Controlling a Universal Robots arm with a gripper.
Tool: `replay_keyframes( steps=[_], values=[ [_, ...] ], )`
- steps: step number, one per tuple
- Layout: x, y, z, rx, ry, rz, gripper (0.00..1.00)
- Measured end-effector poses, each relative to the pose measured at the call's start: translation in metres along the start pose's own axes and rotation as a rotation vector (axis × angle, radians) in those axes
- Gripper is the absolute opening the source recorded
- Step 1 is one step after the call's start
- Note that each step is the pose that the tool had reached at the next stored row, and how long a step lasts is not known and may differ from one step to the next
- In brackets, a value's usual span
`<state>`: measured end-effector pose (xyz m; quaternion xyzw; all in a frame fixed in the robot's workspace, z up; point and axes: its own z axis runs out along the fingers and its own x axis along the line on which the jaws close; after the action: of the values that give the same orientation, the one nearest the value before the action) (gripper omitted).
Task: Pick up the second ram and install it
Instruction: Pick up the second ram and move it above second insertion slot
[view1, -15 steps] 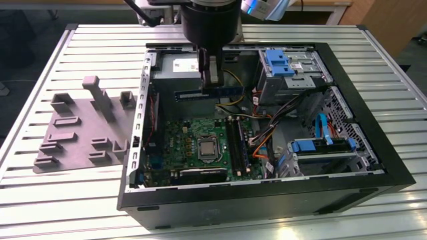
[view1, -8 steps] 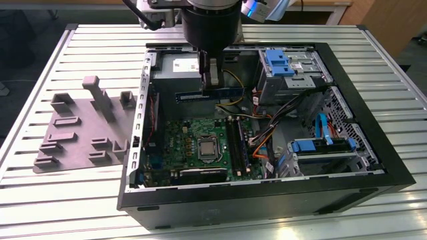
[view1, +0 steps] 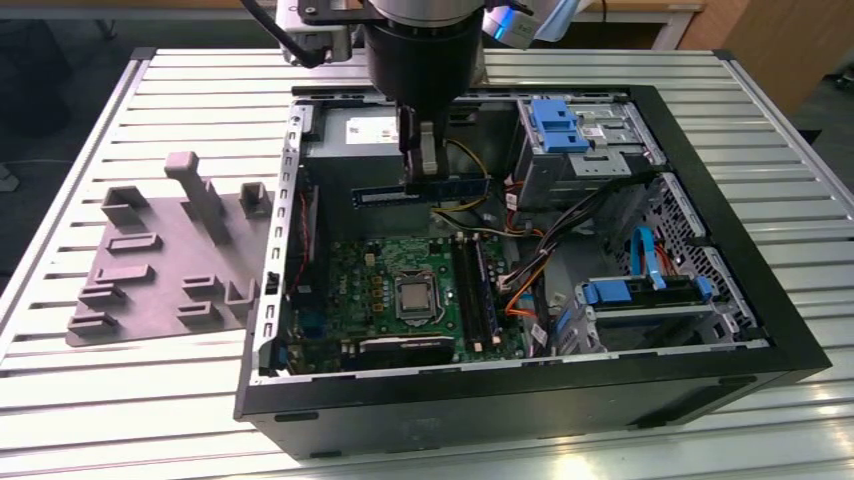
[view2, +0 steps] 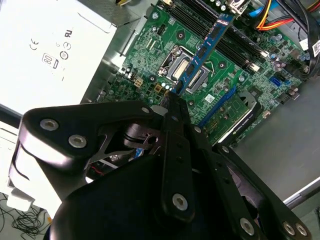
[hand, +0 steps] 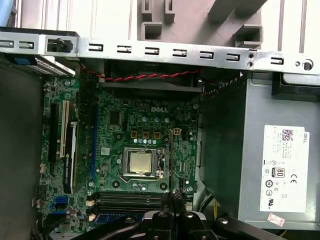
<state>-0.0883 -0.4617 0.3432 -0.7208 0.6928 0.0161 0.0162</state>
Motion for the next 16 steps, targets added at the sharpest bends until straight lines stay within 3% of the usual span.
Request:
replay_keyframes(
  steps=[16],
  values=[
    [0.0004,-0.0015,0.0079,0.0000,-0.0001,0.000,0.12]
  ],
)
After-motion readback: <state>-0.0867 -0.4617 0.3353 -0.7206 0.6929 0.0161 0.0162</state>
